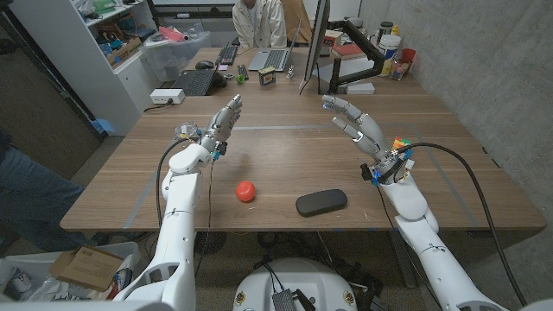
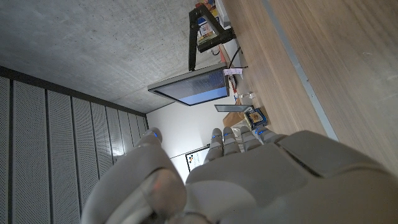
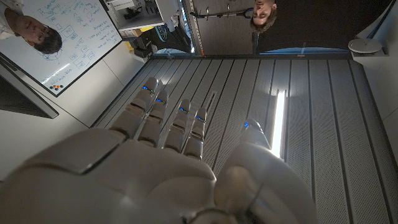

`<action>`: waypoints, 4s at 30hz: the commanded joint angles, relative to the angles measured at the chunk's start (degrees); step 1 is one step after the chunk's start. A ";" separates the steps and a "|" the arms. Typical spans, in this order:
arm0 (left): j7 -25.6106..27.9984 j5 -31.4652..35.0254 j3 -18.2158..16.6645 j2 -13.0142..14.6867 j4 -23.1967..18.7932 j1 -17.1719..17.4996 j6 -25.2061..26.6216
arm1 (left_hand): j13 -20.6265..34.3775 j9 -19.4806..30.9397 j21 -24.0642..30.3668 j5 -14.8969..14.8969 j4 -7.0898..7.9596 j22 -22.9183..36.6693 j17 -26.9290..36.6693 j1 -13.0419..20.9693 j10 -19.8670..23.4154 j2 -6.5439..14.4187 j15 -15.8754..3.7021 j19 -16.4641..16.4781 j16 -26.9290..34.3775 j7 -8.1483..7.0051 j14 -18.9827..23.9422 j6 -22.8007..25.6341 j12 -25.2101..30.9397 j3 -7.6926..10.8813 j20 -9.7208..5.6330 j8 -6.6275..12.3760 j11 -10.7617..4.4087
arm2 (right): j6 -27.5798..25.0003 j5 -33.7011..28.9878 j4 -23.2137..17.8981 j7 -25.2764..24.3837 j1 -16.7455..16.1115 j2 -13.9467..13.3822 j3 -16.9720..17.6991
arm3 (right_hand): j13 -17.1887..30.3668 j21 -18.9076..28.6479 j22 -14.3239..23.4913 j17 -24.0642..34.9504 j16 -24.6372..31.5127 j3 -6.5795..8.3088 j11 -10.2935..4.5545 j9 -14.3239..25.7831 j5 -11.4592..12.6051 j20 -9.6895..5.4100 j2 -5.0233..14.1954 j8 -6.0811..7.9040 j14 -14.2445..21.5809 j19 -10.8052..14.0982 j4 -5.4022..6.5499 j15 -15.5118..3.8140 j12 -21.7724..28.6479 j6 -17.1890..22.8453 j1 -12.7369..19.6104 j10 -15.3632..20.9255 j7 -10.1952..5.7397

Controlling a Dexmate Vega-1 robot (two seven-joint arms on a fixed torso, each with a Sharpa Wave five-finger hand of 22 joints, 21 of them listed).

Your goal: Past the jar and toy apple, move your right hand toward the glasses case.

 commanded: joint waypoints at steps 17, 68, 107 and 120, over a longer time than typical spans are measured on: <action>0.07 0.77 0.55 -0.04 -0.87 -0.03 -0.14 | 0.12 0.26 0.55 -0.15 0.15 0.28 0.31 0.19 -0.11 0.57 -0.17 -0.04 0.35 0.30 -0.48 -0.31 0.16 -0.28 0.19 0.17 -0.33 | 0.94 -10.58 -3.48 -4.90 -0.91 -1.21 1.53 | 0.29 -0.33 0.12 0.23 -0.14 0.11 -0.49 0.11 0.63 -0.01 -0.30 0.13 0.11 0.72 -0.33 -0.66 0.15 0.82 0.30 0.57 -0.29; 0.22 1.37 1.09 0.16 -1.63 0.17 0.58 | 0.12 0.25 0.56 -0.37 0.07 0.27 0.30 0.33 -0.36 0.74 -0.43 -0.15 0.36 0.17 -0.59 -0.20 0.11 -0.68 0.58 0.27 -0.59 | -1.19 -29.08 -7.78 -20.01 -3.36 -5.49 1.65 | 0.34 -1.09 0.19 0.33 -0.16 -0.05 -1.10 0.17 1.83 0.51 0.07 -0.50 0.42 0.18 0.06 -1.11 -0.14 1.22 -0.40 0.93 -1.35; 0.89 2.44 2.55 0.25 -2.89 0.62 1.02 | 0.12 0.25 0.57 -0.50 0.03 0.27 0.31 0.40 -0.49 0.86 -0.44 -0.23 0.37 0.12 -0.63 -0.12 0.10 -0.98 0.83 0.32 -0.74 | -12.67 -39.67 -15.29 -33.12 -7.43 -15.82 -4.19 | 0.40 -1.44 0.18 0.31 -0.29 -0.36 -0.11 0.15 2.58 1.14 -0.52 -1.61 0.30 -0.27 -0.18 -1.33 -0.70 -0.71 -0.54 0.11 -2.20; 0.73 2.43 2.33 0.34 -1.97 0.05 0.62 | 0.12 0.25 0.56 -0.53 0.02 0.28 0.31 0.41 -0.45 0.88 -0.44 -0.28 0.38 0.15 -0.65 -0.17 0.13 -1.05 0.83 0.30 -0.52 | -16.96 -41.38 -16.37 -36.86 -7.64 -19.62 -7.68 | 0.42 -1.49 0.19 0.30 -0.27 -0.33 -0.01 0.15 2.75 1.24 -0.51 -1.74 0.38 -0.39 -0.27 -1.29 -0.72 -1.14 -0.43 0.17 -2.32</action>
